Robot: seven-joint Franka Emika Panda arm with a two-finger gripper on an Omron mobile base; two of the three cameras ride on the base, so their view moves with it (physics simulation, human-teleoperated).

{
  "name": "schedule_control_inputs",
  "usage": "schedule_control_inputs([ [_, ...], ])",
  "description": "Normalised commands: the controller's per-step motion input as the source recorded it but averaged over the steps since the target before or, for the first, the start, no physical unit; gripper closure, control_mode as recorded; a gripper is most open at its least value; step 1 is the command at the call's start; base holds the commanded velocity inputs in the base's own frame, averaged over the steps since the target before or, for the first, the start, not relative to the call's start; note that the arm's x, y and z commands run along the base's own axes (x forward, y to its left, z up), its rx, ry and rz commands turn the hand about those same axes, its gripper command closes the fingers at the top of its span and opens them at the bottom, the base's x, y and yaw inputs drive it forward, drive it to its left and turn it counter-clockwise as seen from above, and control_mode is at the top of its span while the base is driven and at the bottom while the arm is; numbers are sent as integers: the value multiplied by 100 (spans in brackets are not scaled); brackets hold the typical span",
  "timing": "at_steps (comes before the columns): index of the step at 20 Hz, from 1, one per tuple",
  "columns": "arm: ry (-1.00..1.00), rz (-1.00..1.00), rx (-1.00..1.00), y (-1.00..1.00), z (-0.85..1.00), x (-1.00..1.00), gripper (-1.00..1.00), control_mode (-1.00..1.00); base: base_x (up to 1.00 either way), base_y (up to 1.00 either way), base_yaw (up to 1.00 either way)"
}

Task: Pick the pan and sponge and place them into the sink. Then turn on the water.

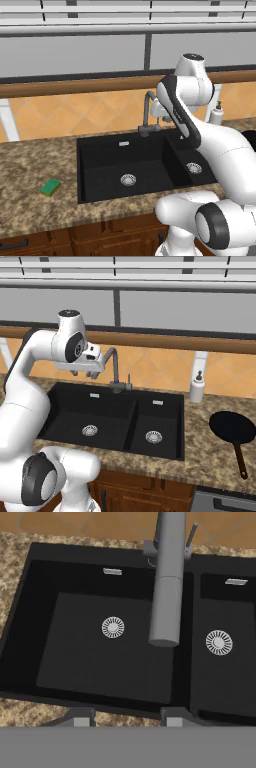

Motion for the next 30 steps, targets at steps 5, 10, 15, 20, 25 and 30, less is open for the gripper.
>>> schedule_control_inputs([
  [5, 0, 0, 0, -32, -1, 9, -100, -100, 0, 0, 0],
  [10, 3, -6, 0, -100, -9, 0, -100, -100, 0, 0, 0],
  [15, 10, -9, 0, -100, -23, 0, -100, -100, 0, 0, 0],
  [20, 9, -10, -2, -100, -43, 0, -100, -100, 0, 0, 0],
  [25, 7, -9, -2, -100, -57, 4, -100, -100, 0, 0, 0],
  [30, 5, -11, -3, -100, -66, 6, -100, -100, 0, 0, 0],
])
